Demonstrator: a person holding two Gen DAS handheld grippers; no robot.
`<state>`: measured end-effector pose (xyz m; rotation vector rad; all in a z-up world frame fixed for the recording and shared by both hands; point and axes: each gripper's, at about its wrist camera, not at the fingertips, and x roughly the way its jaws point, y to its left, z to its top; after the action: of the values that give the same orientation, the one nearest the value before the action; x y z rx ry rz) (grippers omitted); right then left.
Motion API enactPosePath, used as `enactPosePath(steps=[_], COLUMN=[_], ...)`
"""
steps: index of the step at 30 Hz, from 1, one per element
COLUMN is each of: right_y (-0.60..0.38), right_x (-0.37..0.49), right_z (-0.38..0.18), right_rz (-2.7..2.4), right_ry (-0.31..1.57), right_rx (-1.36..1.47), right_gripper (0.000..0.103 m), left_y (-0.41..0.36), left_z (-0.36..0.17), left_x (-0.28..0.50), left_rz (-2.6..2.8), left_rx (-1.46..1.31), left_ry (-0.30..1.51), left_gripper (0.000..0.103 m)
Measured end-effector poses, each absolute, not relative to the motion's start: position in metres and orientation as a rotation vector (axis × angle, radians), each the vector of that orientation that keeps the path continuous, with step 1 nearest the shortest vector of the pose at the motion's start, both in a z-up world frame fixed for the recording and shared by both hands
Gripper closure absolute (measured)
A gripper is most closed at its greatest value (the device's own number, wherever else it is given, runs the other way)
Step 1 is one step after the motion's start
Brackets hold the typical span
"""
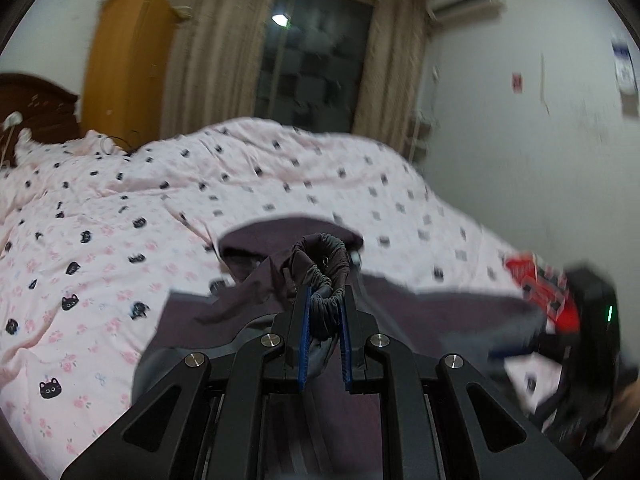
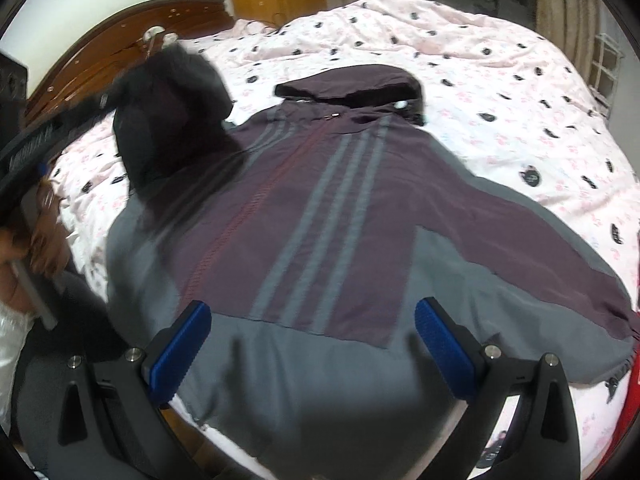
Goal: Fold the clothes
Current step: 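Fold the held sleeve across the jacket body and open the left gripper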
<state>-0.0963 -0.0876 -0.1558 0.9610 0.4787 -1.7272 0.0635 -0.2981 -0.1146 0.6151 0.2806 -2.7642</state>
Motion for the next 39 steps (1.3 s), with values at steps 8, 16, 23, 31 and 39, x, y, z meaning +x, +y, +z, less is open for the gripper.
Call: enactPosePath(steps=[8, 16, 23, 31, 39], right_y=[-0.078, -0.074, -0.073, -0.074, -0.074], right_x=[-0.115, -0.125, -0.123, -0.121, -0.125], right_z=[-0.157, -0.163, -0.163, -0.163, -0.164], right_rz=[-1.823, -1.841, -1.838, -1.836, -1.834], right_ry=[0.476, 0.435, 0.442, 0.453, 0.417], right_rx=[0.983, 1.039, 1.044, 1.045, 1.069], right_gripper=[0.0, 0.0, 0.0, 0.0, 0.0], left_y=[-0.261, -0.24, -0.224, -0.181, -0.148], left_z=[-0.133, -0.15, -0.169, -0.193, -0.209], left_x=[0.05, 0.038, 0.027, 0.029, 0.042], left_rz=[-2.794, -2.808, -2.774, -2.641, -2.509], left_rx=[0.826, 0.959, 1.113, 1.145, 1.049], left_ry=[0.103, -0.013, -0.134, -0.539, -0.935], left_gripper=[0.092, 0.092, 0.092, 0.077, 0.064])
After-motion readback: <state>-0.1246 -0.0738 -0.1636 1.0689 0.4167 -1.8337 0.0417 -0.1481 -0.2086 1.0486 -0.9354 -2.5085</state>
